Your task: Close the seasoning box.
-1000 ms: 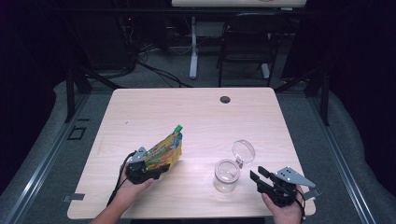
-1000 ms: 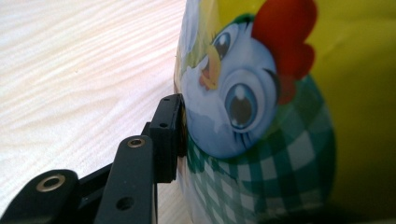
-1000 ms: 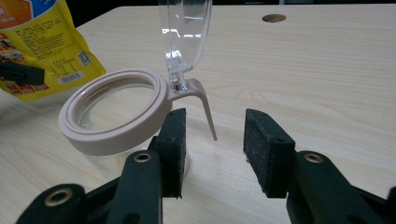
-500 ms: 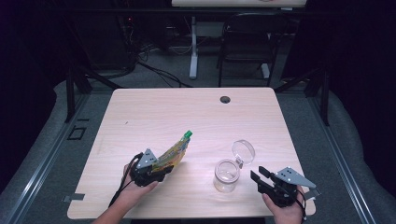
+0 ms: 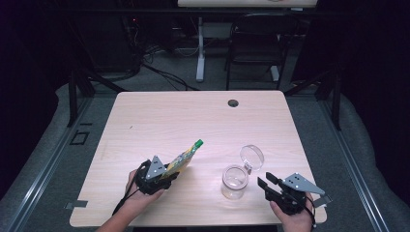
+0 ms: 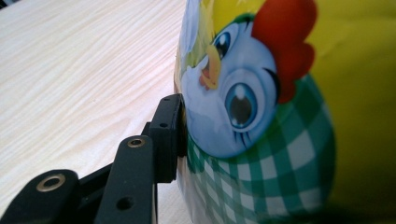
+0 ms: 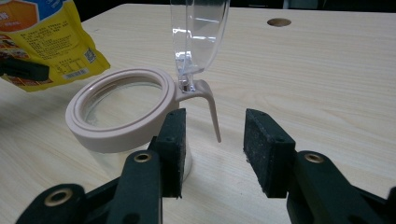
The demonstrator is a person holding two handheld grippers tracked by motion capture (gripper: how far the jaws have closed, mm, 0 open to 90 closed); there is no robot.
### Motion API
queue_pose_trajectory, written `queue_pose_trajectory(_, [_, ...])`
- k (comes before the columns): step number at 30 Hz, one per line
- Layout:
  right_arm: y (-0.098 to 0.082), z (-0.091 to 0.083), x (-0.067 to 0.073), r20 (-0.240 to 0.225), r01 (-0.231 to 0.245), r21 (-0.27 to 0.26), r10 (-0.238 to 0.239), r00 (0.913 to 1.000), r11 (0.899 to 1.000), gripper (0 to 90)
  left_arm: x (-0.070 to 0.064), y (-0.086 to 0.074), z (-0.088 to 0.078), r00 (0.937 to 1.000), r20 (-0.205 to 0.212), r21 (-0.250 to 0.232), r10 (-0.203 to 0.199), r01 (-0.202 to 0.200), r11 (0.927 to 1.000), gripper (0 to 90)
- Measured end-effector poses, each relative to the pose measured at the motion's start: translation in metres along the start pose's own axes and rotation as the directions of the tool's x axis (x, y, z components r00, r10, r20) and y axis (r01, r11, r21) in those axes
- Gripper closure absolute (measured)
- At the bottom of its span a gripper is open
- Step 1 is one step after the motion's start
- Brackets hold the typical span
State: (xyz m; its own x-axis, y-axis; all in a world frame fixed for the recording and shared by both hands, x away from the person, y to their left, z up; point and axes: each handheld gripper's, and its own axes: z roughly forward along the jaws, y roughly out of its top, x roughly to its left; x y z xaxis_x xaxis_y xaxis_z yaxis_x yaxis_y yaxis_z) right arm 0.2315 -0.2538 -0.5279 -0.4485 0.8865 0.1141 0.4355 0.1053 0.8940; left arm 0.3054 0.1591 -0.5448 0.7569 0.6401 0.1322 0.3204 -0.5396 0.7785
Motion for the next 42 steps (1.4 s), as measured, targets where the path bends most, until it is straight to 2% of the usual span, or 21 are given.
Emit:
queue_pose_trajectory(8, [0.000,0.001,0.003,-0.003,0.033,0.002,-0.033,0.9995,0.999,59.3,-0.006,0.003,0.000,0.9967,-0.034,0.014,0.074,-0.073,0.9972,59.3])
queue_pose_trajectory(9, [0.001,0.001,0.004,-0.004,0.037,0.004,-0.037,0.9993,0.999,59.3,-0.008,0.003,0.000,0.9973,-0.033,0.008,0.066,-0.066,0.9978,59.3])
queue_pose_trajectory(11, [0.001,0.001,0.005,-0.006,0.043,0.003,-0.043,0.9990,0.999,59.3,-0.009,0.005,0.000,0.9959,-0.033,0.015,0.084,-0.083,0.9964,59.3])
queue_pose_trajectory(14, [0.001,0.001,0.007,-0.006,0.059,0.002,-0.059,0.9983,0.998,59.2,-0.014,0.006,0.000,0.9908,-0.052,0.024,0.125,-0.124,0.9920,59.3])
queue_pose_trajectory(20, [0.000,0.002,0.011,-0.007,0.088,-0.004,-0.088,0.9961,0.996,58.0,-0.020,0.009,0.002,0.9825,-0.057,0.036,0.177,-0.175,0.9838,59.3])
queue_pose_trajectory(31, [0.001,0.001,0.014,-0.003,0.108,-0.009,-0.108,0.9941,0.994,57.0,-0.025,0.011,0.002,0.9706,-0.085,0.054,0.225,-0.222,0.9737,59.3])
queue_pose_trajectory(40, [0.001,0.001,0.015,-0.004,0.117,-0.012,-0.117,0.9932,0.993,55.7,-0.028,0.011,0.002,0.9538,-0.115,0.063,0.277,-0.272,0.9603,59.4])
queue_pose_trajectory(42, [0.001,0.001,0.015,-0.003,0.115,-0.012,-0.115,0.9934,0.993,55.4,-0.029,0.012,0.002,0.9469,-0.124,0.070,0.296,-0.290,0.9546,59.3])
